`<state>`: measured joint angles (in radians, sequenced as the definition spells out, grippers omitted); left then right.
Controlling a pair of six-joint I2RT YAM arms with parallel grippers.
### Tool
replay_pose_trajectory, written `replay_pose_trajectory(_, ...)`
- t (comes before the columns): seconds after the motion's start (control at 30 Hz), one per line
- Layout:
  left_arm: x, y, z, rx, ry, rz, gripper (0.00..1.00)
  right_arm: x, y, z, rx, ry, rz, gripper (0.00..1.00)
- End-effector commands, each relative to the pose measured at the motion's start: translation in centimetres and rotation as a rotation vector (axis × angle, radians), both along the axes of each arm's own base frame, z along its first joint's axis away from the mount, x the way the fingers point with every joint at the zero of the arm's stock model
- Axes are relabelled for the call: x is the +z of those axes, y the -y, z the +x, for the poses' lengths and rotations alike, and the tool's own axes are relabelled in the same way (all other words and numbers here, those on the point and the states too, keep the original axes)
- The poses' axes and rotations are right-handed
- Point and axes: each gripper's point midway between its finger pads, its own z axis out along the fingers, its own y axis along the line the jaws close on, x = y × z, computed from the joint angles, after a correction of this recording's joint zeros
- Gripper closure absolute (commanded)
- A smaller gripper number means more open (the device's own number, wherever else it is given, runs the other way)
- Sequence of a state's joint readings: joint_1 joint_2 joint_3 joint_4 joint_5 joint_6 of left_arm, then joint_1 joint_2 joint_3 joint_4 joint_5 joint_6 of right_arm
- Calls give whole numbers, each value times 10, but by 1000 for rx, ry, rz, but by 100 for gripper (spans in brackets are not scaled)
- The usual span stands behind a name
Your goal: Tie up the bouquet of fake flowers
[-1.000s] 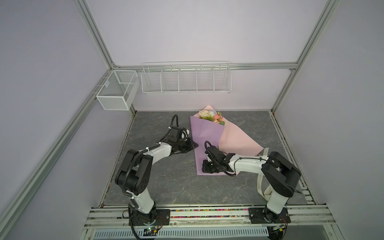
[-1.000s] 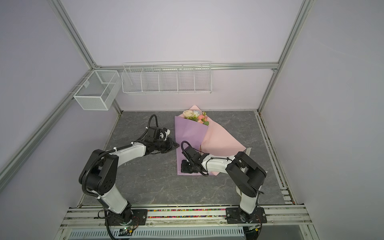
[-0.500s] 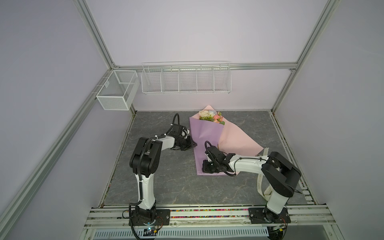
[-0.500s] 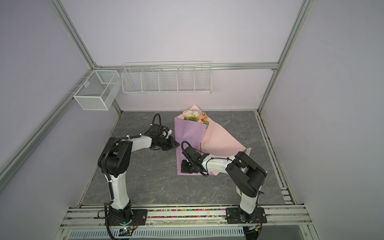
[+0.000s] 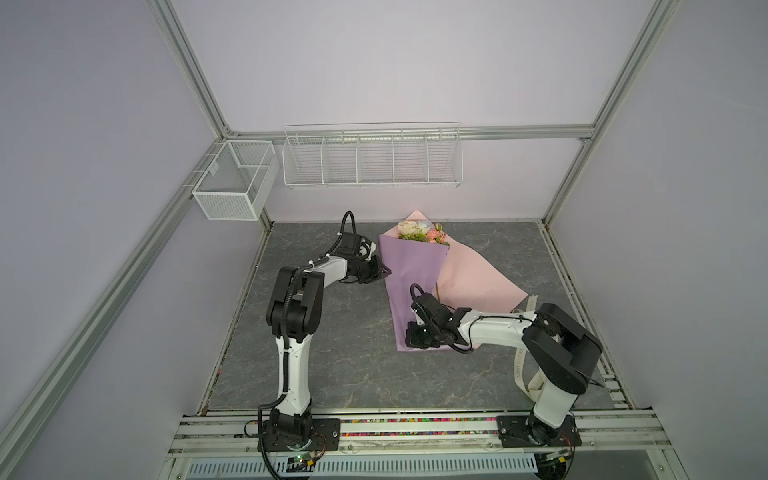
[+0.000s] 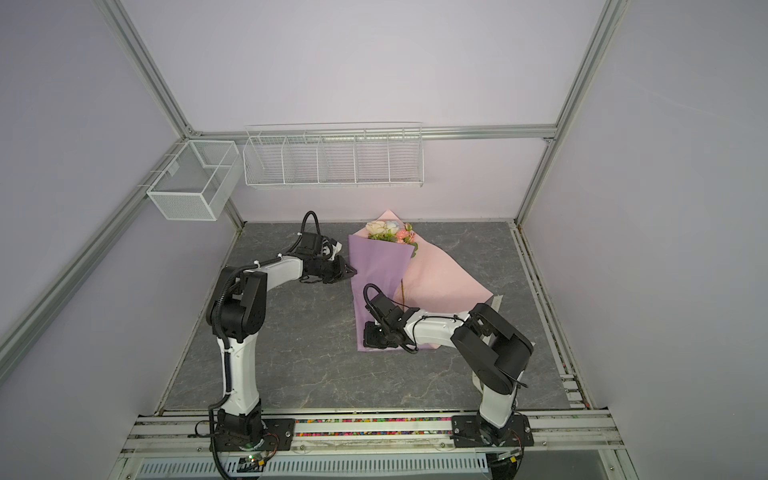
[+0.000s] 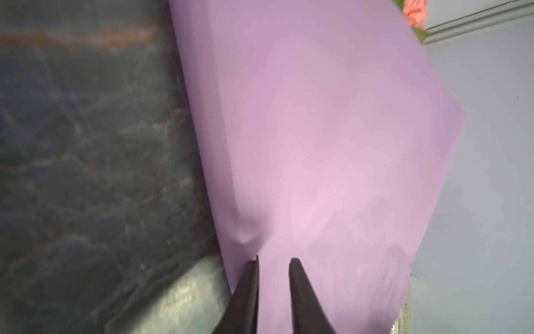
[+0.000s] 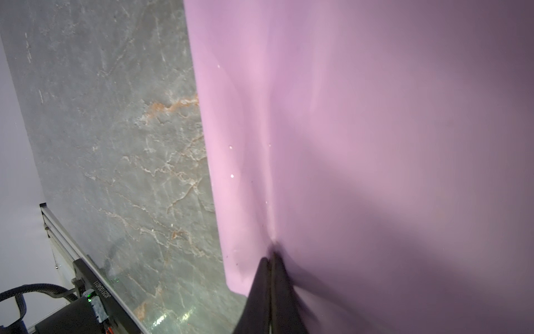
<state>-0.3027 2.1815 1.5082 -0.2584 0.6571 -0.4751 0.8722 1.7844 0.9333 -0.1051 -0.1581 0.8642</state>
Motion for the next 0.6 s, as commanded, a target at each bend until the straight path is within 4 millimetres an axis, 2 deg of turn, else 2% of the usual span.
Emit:
replay_pose_trajectory(0.0, -5, -2, 12, -14, -14, 9, 78, -33, 33, -21, -25, -107, -142, 94)
replay_pose_trajectory(0.27, -22, -18, 52, 41, -39, 21, 78, -32, 36, -22, -22, -118, -141, 94)
replay_pose_trajectory(0.57, -23, -23, 99, 113, -25, -11, 78, -25, 29, -20, 0, -112, -112, 94)
